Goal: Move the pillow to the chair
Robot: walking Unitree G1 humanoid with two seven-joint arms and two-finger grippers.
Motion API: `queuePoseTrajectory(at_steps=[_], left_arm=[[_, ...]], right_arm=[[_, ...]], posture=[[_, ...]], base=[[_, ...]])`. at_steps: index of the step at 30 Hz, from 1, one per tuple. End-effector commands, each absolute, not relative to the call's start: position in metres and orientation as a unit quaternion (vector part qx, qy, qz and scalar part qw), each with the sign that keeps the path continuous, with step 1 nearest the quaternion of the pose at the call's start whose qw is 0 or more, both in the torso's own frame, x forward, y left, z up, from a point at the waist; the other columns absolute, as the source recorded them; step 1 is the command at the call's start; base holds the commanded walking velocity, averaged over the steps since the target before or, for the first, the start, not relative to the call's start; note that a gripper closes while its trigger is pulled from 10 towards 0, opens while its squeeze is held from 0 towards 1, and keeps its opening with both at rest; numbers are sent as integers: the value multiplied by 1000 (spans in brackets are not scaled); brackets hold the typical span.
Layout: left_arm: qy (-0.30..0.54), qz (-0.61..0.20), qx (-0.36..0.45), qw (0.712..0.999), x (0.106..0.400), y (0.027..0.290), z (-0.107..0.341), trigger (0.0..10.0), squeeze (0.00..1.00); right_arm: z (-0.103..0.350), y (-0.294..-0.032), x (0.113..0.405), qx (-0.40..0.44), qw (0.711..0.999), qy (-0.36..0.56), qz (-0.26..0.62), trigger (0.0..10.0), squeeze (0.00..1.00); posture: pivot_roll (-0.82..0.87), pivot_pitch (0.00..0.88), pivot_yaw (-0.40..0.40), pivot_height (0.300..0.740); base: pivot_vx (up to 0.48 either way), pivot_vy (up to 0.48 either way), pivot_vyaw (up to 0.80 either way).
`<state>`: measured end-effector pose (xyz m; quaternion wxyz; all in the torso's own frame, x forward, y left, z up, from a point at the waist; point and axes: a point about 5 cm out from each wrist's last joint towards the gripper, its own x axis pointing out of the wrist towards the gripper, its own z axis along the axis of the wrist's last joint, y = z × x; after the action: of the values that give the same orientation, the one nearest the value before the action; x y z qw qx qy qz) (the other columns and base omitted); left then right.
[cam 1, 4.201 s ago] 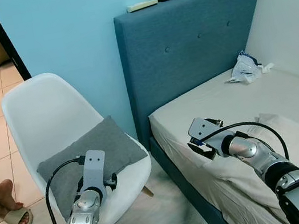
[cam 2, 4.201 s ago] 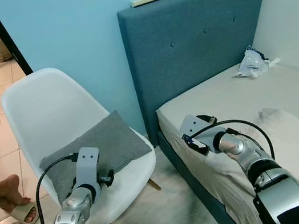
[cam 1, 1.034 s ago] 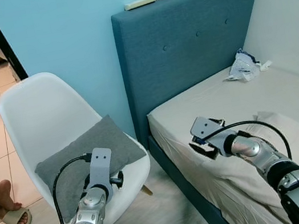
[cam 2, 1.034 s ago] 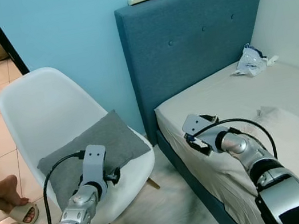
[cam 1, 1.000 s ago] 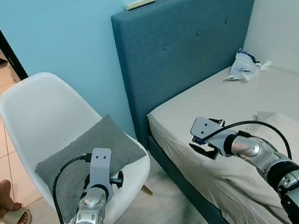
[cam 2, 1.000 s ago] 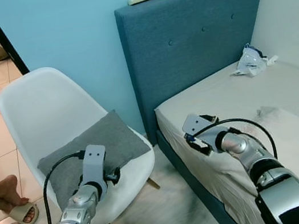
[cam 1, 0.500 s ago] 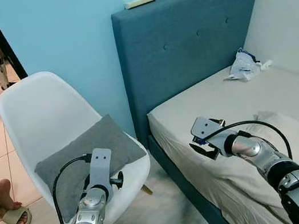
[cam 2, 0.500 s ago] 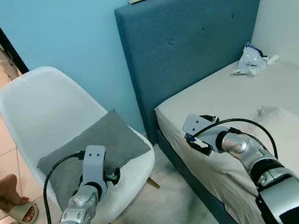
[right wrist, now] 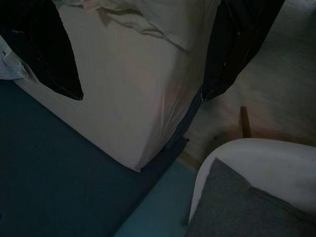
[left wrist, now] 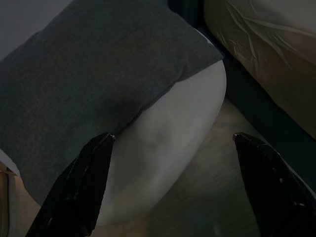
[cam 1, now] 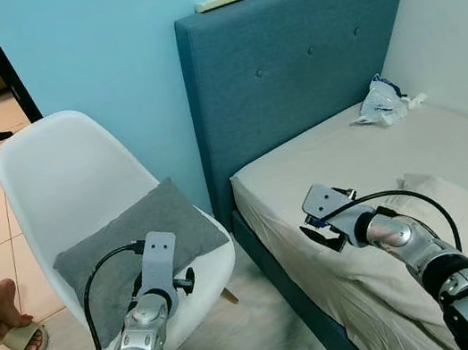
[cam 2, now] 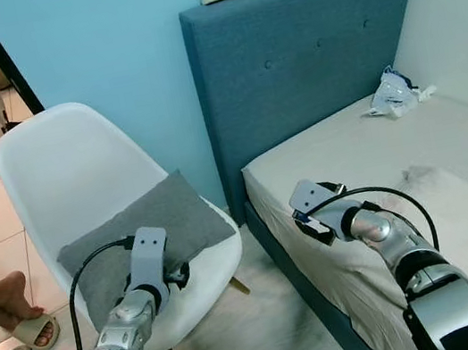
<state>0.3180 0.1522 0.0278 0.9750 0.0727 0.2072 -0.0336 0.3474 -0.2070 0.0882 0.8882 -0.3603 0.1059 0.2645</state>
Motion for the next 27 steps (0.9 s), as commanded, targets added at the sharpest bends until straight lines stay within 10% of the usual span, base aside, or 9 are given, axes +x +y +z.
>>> queuePoseTrajectory(at_steps=[1, 27], left_arm=[[213, -31, 69, 974, 313, 153, 23, 10000, 0], [210, -22, 64, 975, 313, 156, 23, 10000, 0]], right_arm=[[86, -212, 345, -353, 892, 113, 260, 10000, 0], [87, -211, 346, -353, 891, 112, 261, 10000, 0]], posture=[[-115, 78, -19, 740], [-109, 91, -32, 740]], base=[[0, 0, 0], [0, 0, 0]])
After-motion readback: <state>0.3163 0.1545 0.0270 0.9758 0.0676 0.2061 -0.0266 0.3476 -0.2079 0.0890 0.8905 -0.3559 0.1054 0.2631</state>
